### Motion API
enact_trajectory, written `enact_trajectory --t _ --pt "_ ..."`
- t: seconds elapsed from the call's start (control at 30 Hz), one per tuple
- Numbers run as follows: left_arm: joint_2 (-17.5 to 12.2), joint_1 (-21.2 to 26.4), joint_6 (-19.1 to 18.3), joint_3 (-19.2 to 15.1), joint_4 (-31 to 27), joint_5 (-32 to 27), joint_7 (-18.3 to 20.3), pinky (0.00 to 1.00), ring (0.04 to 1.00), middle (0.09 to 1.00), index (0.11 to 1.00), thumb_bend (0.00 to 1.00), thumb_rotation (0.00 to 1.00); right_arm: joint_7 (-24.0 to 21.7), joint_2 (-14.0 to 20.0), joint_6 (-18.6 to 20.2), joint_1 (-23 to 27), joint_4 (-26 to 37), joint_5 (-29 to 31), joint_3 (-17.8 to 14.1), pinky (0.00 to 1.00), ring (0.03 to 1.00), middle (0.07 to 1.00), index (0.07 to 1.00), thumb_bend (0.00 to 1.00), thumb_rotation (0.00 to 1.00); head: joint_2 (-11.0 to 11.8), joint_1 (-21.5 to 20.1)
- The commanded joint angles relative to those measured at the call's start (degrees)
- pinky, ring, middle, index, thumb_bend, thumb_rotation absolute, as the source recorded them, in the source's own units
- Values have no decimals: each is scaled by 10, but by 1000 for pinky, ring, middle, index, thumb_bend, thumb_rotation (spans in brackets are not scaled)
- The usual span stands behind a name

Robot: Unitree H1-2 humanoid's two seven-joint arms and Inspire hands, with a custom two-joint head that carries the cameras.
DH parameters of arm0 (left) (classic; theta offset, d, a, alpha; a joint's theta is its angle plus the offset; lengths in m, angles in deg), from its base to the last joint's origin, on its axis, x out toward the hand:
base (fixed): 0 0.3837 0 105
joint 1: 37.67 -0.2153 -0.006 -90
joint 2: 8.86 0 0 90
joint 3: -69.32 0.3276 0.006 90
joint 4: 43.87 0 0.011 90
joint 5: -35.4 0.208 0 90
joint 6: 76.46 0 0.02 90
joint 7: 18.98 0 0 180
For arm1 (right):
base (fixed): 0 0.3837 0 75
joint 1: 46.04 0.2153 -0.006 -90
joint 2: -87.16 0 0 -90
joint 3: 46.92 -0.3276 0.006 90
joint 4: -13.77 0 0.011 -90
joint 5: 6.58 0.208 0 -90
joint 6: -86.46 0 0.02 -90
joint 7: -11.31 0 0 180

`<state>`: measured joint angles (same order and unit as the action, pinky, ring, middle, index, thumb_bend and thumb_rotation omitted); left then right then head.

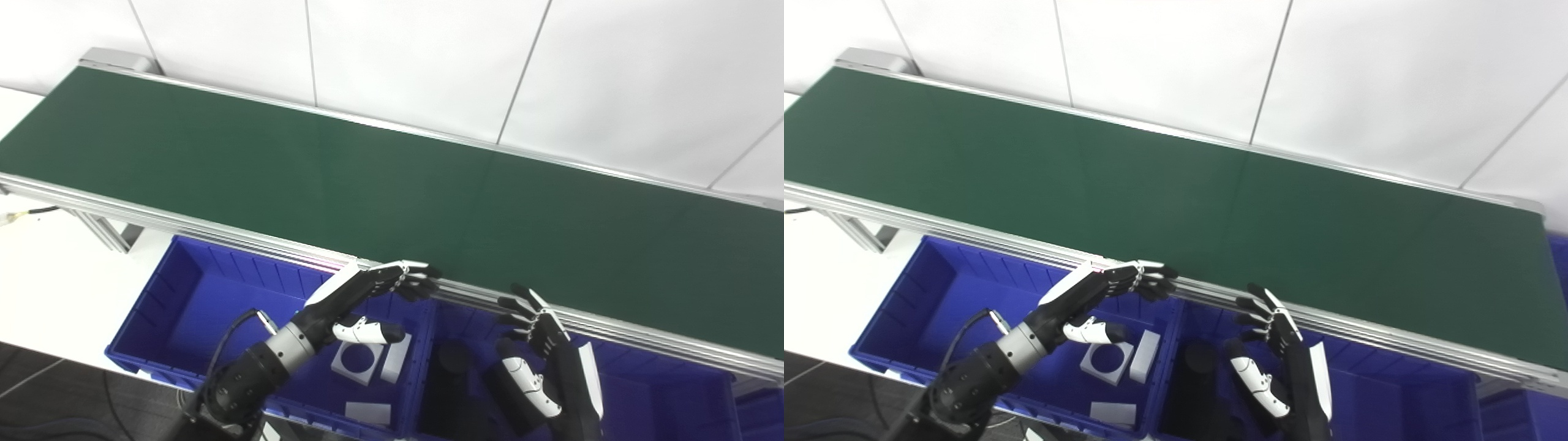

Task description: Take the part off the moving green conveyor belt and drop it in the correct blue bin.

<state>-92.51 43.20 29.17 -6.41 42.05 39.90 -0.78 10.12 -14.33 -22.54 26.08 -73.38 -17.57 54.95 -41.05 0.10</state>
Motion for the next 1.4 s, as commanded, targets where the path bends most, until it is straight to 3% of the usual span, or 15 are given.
enact_trajectory --t 0.0,0.33,0.47,0.8,0.97,1.37 --pt "13 1 32 -5 2 -24 -13 707 752 787 853 878 883 6 -8 -40 3 8 -2 2 576 681 762 846 584 630 7 -11" --pt "33 -6 86 -15 82 -65 -10 723 767 818 890 855 902 14 -23 -63 6 -39 -9 10 608 709 778 840 565 590 52 -105" --pt "37 -8 107 -22 116 -73 -11 723 772 817 886 822 894 17 -31 -65 8 -57 -13 13 631 707 777 843 575 577 59 -129" --pt "40 -18 113 -38 139 -82 -3 737 776 818 874 839 876 30 -46 -67 13 -72 -38 25 634 721 784 845 606 655 53 -183" --pt "30 -18 112 -51 135 -96 7 746 787 825 883 802 865 37 -56 -51 18 -73 -65 34 644 735 797 860 615 712 39 -237" --pt "18 -15 113 -87 140 -123 46 748 786 821 881 789 848 48 -74 -41 32 -93 -80 41 691 749 807 865 648 727 27 -289"
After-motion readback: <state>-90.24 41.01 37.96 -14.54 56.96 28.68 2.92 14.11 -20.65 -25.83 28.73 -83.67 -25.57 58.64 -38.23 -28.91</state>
